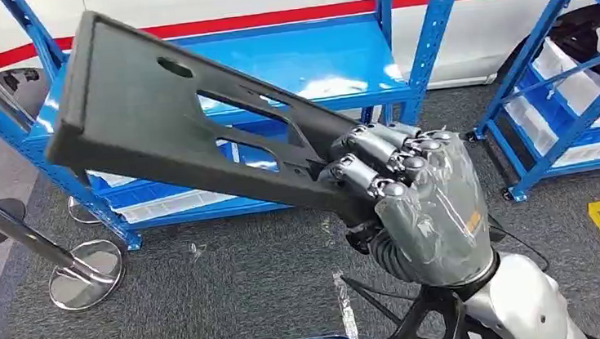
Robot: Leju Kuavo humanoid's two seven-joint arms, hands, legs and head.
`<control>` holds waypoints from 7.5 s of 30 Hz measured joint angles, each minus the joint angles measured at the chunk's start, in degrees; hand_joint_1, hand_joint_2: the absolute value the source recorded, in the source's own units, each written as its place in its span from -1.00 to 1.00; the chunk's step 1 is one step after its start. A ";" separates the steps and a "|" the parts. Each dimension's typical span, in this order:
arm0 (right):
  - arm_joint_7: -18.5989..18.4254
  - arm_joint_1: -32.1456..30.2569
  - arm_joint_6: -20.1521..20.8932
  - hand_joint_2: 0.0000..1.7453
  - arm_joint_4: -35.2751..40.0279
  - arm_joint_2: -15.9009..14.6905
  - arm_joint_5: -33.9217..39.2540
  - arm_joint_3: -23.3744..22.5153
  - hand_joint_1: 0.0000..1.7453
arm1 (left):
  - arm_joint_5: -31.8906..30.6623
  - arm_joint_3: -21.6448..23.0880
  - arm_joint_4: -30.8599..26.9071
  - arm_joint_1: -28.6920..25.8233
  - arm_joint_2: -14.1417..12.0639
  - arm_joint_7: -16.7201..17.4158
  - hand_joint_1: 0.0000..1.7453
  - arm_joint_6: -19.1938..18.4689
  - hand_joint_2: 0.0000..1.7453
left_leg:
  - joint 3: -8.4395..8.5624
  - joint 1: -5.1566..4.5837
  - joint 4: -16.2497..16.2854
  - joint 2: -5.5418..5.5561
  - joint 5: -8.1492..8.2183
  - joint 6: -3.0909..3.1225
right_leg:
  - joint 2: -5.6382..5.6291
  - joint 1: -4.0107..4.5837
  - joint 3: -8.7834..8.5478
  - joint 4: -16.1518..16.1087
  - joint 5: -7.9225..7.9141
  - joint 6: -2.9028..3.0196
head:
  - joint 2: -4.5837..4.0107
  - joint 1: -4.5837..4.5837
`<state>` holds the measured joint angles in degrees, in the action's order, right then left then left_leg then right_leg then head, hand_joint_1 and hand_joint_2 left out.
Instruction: Take the parts from the cabinet and place them on the table.
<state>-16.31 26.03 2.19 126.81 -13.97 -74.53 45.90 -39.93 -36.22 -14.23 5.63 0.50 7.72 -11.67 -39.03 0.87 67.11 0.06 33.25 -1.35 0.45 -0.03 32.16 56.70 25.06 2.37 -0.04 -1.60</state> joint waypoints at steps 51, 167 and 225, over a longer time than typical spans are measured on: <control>-3.72 -4.39 5.49 1.00 4.79 -2.69 4.22 -5.29 0.96 | -5.73 7.50 -0.17 2.65 0.48 1.22 -1.00 -2.06 -1.00 | 4.33 -0.09 -9.58 -1.94 -8.47 2.39 | -0.23 -1.37 7.68 18.07 1.67 -4.57 | 0.00 -0.07; -3.69 -0.59 3.65 1.00 -3.37 -1.29 1.49 -5.44 0.96 | 3.93 9.20 -0.85 1.19 -2.45 -0.72 -1.00 -4.22 -1.00 | 8.75 -1.45 -12.75 0.99 -7.05 4.59 | -3.20 -0.10 4.31 5.17 3.23 -2.80 | 0.00 0.61; -6.67 23.06 46.84 1.00 -14.12 -34.53 -14.58 -22.14 0.96 | 9.09 14.82 0.24 0.76 -5.62 -0.31 -1.00 -9.70 -1.00 | 6.22 -1.60 -7.93 3.17 -5.14 3.82 | -8.39 -1.29 4.47 2.49 -0.83 -3.43 | 0.00 0.83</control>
<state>-22.97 49.09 49.03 112.69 -48.50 -89.11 23.76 -30.84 -21.40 -13.99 6.39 -5.11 7.41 -21.38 -32.81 -0.73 59.18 3.23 28.11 2.46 -7.94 -1.31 36.64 59.19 24.23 -1.06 -0.04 -0.77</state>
